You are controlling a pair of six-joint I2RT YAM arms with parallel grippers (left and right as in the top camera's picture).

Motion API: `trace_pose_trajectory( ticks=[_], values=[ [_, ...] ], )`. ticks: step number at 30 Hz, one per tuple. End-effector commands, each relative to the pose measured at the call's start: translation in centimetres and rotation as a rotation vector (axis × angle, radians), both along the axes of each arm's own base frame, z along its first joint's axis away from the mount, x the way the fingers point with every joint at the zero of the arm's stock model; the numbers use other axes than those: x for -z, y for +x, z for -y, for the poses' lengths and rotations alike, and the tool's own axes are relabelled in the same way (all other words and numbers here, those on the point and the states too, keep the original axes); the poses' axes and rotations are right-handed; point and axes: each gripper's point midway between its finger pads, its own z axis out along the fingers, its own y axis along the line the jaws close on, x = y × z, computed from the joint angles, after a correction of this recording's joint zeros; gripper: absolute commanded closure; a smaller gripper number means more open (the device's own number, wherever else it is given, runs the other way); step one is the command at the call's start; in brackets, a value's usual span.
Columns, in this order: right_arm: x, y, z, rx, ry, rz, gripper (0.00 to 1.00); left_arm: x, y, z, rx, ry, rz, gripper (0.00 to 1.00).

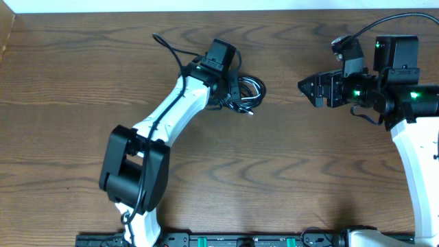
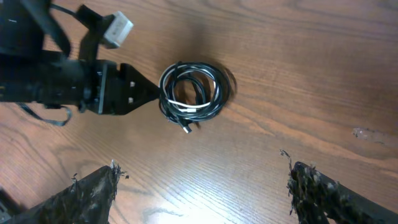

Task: Untangle cables
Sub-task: 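Grasp the cable bundle with the left gripper and lift it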

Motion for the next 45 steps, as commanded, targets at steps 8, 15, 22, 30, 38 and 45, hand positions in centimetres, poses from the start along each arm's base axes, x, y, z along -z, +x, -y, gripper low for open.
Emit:
trace_pose_trajectory(
  ticks=[8, 15, 22, 30, 38, 45],
  values=[
    [-0.2, -0.1, 0.2, 0.002, -0.024, 0.005, 0.14, 2.2, 0.8, 0.9, -0.059, -0.003, -0.023, 0.69],
    [0.1, -0.2, 0.5, 0.015, -0.04, -0.007, 0.14, 2.0, 1.3, 1.1, -0.062, -0.013, -0.005, 0.75],
    [0.2, -0.3, 0.5, 0.014, -0.041, -0.016, 0.14, 2.4, 1.2, 0.5, -0.072, 0.013, -0.003, 0.75],
    [0.3, -0.5, 0.5, 0.014, -0.042, -0.023, 0.15, 2.4, 1.3, 0.4, -0.077, 0.025, 0.004, 0.75],
    [0.4, -0.6, 0.6, 0.014, -0.042, -0.03, 0.15, 2.5, 1.8, -0.5, -0.102, 0.076, 0.032, 0.75],
    [0.5, -0.6, 0.6, 0.014, -0.042, -0.033, 0.15, 2.8, 1.7, -0.3, -0.097, 0.078, 0.027, 0.75]
  ],
)
